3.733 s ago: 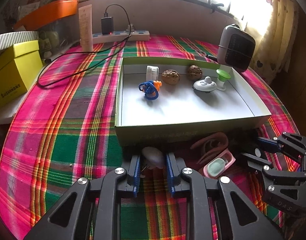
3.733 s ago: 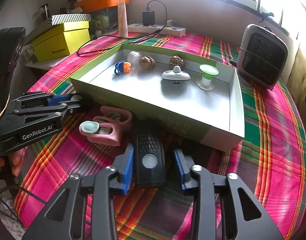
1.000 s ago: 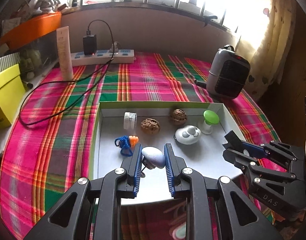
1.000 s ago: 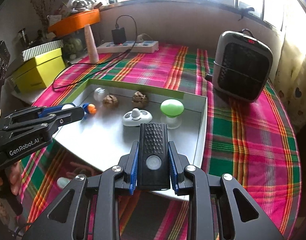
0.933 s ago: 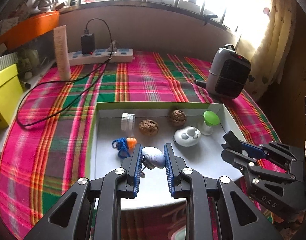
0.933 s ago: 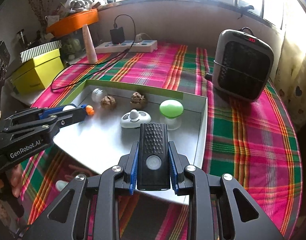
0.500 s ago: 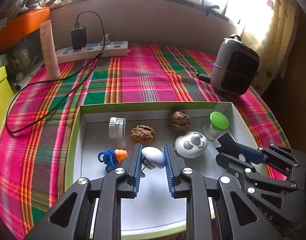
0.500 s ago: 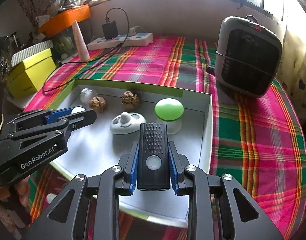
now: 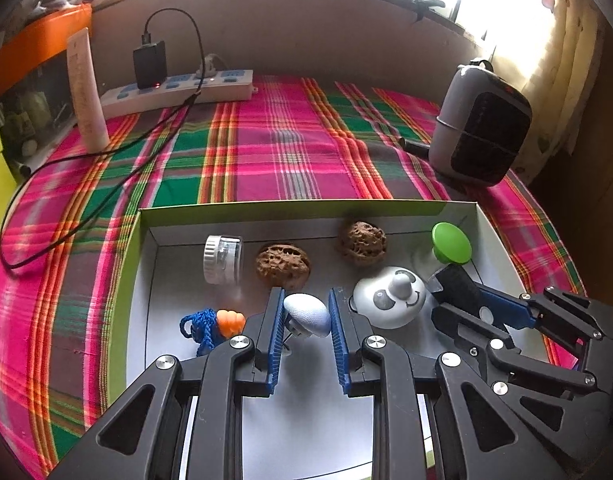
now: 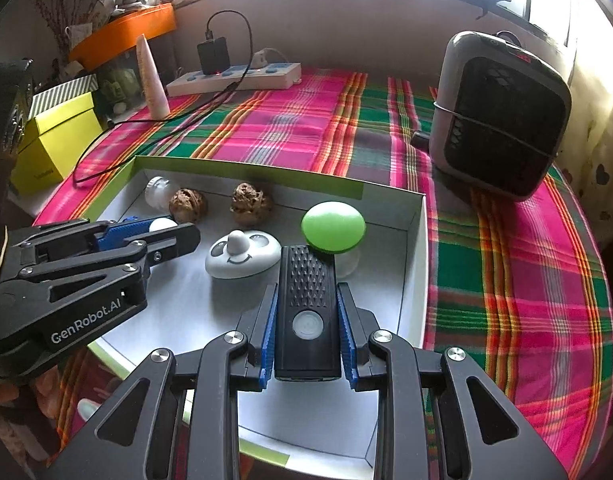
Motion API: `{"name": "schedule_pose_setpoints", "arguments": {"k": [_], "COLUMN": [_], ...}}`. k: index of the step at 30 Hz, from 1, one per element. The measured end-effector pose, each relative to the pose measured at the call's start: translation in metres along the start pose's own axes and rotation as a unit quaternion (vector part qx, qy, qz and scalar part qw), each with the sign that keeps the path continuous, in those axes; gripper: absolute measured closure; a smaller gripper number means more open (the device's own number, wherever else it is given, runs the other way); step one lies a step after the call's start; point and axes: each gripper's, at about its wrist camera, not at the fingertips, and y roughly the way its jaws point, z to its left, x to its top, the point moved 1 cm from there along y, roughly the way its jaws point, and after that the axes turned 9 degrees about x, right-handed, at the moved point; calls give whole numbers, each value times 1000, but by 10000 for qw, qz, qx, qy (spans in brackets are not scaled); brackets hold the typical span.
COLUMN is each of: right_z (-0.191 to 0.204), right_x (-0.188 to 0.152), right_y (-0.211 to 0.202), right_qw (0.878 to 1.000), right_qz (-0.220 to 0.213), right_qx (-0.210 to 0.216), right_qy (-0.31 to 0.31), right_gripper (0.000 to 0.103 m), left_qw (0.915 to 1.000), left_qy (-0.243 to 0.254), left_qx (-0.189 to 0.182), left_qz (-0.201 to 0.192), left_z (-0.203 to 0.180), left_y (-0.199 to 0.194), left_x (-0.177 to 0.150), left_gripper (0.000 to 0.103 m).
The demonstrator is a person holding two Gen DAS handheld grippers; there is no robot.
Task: Organize objects
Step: 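Carry the knob toy with the left gripper into the tray while the right carries the remote there, then open the left gripper releasing the knob toy while the right gripper releases the remote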
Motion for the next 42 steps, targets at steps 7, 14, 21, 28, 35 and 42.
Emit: {"name": "schedule_pose_setpoints", "arguments": {"k": [7,14,21,28,35,42], "right_z": [2,2,2,1,2,1], "right_x": [1,2,4,5,5,5], "right_y": [2,4,5,5,3,-3], "right_qw": [10000,9999,9999,9999,9999,9999], "right_qz": [19,45,60,48,17,-61], "right_qx": [-41,-61,-70,-70,-88,-127], "right_qy": [-80,-80,-87,-70,-47,27], "right_gripper": [75,75,75,75,71,64], "left_qw": [10000,10000,10000,10000,10000,10000], "left_qy": [24,10,27,29,-13,-19], "left_qx": [-6,5,19,23,53,42], "left_qz": [50,57,60,64,75,61], "left_z": [-2,-2,-2,-2,0,1], "left_y": [4,4,5,5,5,0], "left_x": [0,0,1,1,0,-1], "left_gripper": [83,83,82,81,72,65]}}
